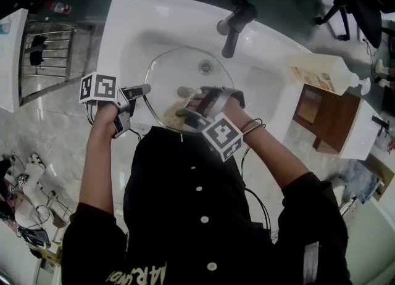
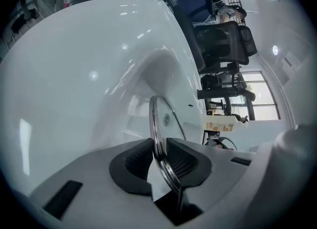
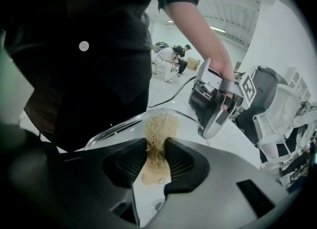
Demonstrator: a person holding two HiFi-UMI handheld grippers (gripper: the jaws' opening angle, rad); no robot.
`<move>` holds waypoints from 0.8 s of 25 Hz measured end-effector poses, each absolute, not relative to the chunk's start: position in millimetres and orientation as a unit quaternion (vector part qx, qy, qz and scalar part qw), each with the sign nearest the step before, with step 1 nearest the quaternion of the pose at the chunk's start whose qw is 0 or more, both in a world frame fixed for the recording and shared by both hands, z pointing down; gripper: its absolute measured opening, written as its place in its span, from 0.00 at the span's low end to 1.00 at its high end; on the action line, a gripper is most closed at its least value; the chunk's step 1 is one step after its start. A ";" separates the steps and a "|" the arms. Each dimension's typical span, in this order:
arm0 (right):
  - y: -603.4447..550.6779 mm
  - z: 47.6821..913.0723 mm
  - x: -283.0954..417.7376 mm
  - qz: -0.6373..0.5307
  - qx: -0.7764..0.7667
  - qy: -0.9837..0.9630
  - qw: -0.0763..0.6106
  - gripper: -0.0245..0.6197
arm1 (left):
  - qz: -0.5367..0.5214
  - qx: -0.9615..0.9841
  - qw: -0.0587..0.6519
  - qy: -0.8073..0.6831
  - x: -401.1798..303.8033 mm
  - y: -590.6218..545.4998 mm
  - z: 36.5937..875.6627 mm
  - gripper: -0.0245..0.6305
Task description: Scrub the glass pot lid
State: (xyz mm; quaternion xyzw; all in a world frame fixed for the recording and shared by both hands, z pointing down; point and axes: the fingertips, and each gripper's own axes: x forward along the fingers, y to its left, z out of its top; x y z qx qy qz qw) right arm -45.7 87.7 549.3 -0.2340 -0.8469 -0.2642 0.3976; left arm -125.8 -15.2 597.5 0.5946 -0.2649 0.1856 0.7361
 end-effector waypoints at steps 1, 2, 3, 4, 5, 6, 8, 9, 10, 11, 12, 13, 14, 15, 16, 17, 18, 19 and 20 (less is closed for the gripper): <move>89.6 548.8 -41.9 -0.263 -0.239 -0.845 0.399 0.24 | 0.186 0.594 0.736 -0.265 -125.8 -15.2 597.7 0.20; 91.3 548.6 -37.8 -0.264 -0.243 -0.843 0.401 0.24 | 0.187 0.595 0.736 -0.265 -125.5 -15.3 598.1 0.20; 92.7 548.5 -33.6 -0.266 -0.247 -0.839 0.405 0.24 | 0.187 0.595 0.735 -0.266 -125.2 -15.4 598.5 0.20; 94.1 548.6 -29.4 -0.268 -0.251 -0.836 0.408 0.24 | 0.187 0.596 0.735 -0.266 -125.1 -15.3 598.7 0.20; 95.7 548.6 -25.2 -0.270 -0.255 -0.832 0.412 0.24 | 0.187 0.596 0.734 -0.266 -125.1 -15.3 598.7 0.20; 97.2 548.6 -20.7 -0.271 -0.260 -0.829 0.415 0.24 | 0.187 0.596 0.734 -0.267 -125.3 -15.1 598.6 0.20; 99.9 549.0 -10.5 -0.272 -0.271 -0.821 0.422 0.24 | 0.188 0.595 0.734 -0.267 -125.6 -15.1 598.3 0.20; 100.9 549.5 -5.0 -0.271 -0.277 -0.818 0.426 0.24 | 0.188 0.595 0.735 -0.267 -125.6 -15.2 598.4 0.20; 102.0 550.1 0.5 -0.270 -0.283 -0.814 0.430 0.24 | 0.189 0.595 0.735 -0.267 -125.6 -15.4 598.7 0.20; 103.1 550.7 5.9 -0.267 -0.289 -0.810 0.435 0.24 | 0.189 0.595 0.734 -0.267 -125.6 -15.4 598.8 0.20; 104.3 551.2 11.1 -0.264 -0.294 -0.806 0.440 0.24 | 0.189 0.595 0.734 -0.267 -125.6 -15.2 598.9 0.20; 105.3 551.8 16.1 -0.261 -0.299 -0.802 0.445 0.24 | 0.189 0.595 0.734 -0.267 -125.6 -15.0 598.8 0.20; 106.1 552.4 21.0 -0.259 -0.304 -0.798 0.451 0.24 | 0.189 0.596 0.733 -0.268 -125.7 -14.9 598.7 0.20; 106.6 553.2 25.9 -0.257 -0.309 -0.793 0.457 0.24 | 0.189 0.596 0.733 -0.268 -125.9 -14.9 598.7 0.20; 106.7 554.2 30.6 -0.254 -0.314 -0.790 0.462 0.24 | 0.190 0.597 0.732 -0.268 -126.2 -14.9 598.7 0.20; 106.6 555.1 34.9 -0.249 -0.317 -0.786 0.468 0.24 | 0.191 0.598 0.731 -0.268 -126.5 -14.8 598.6 0.20; 106.0 556.1 38.8 -0.243 -0.320 -0.784 0.473 0.24 | 0.193 0.599 0.729 -0.268 -126.9 -14.7 598.5 0.20; 105.1 557.2 42.5 -0.240 -0.322 -0.781 0.479 0.24 | 0.196 0.600 0.728 -0.268 -127.2 -14.6 598.5 0.20; 104.0 558.3 46.1 -0.238 -0.323 -0.777 0.484 0.24 | 0.200 0.601 0.726 -0.268 -127.2 -14.7 598.8 0.20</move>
